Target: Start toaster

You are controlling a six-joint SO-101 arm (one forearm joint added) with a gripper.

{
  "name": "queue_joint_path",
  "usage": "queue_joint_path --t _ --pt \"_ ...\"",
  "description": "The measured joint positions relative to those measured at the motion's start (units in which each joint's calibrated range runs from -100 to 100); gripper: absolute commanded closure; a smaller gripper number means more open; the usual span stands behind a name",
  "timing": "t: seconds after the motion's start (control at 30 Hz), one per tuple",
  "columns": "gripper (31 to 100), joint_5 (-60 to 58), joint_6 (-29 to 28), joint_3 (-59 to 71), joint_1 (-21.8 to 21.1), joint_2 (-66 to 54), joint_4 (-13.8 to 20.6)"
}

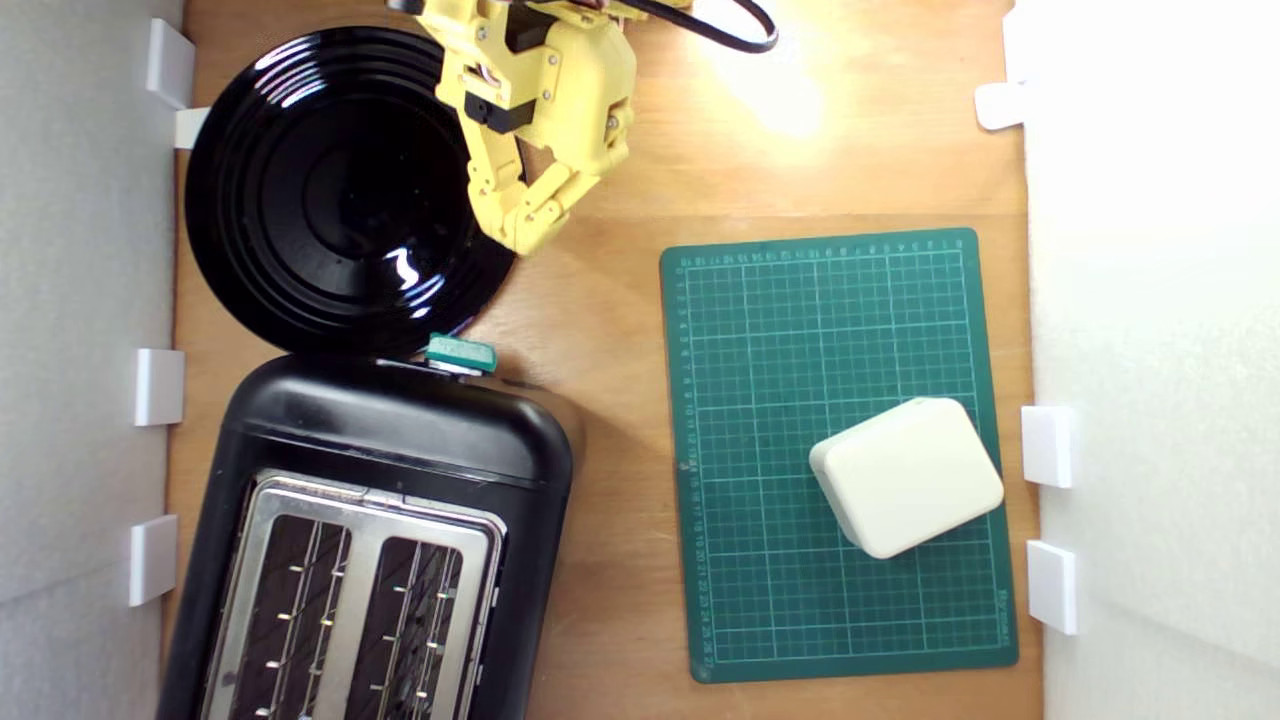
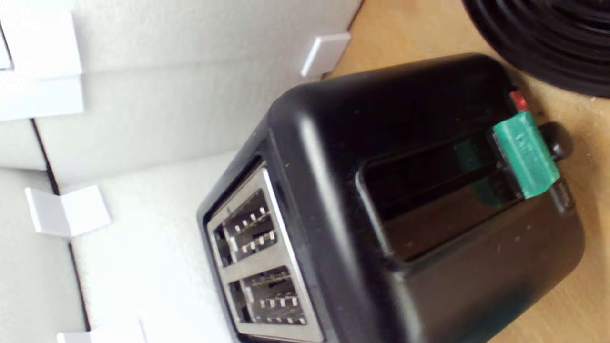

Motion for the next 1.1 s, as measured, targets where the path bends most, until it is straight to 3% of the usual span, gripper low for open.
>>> queue_joint_path --t 0.03,0.2,0.27,0.4,0.63,0.77,1.1 --pt "98.9 0.0 0.0 2.3 -0.6 -1.4 -1.5" --pt "98.9 0.0 -0.4 12.7 -1.9 -8.3 -0.8" --pt "98.9 0.0 -0.4 16.6 -3.7 -12.0 -3.2" --pt "98.9 0.0 -0.5 25.7 -4.0 -19.3 -2.1" --pt "98.9 0.0 -1.5 39.0 -4.2 -31.4 -7.5" --pt "98.9 -0.1 -1.9 42.7 -4.9 -36.4 -11.7" --pt "98.9 -0.3 -7.2 44.0 -5.6 -37.8 -13.1"
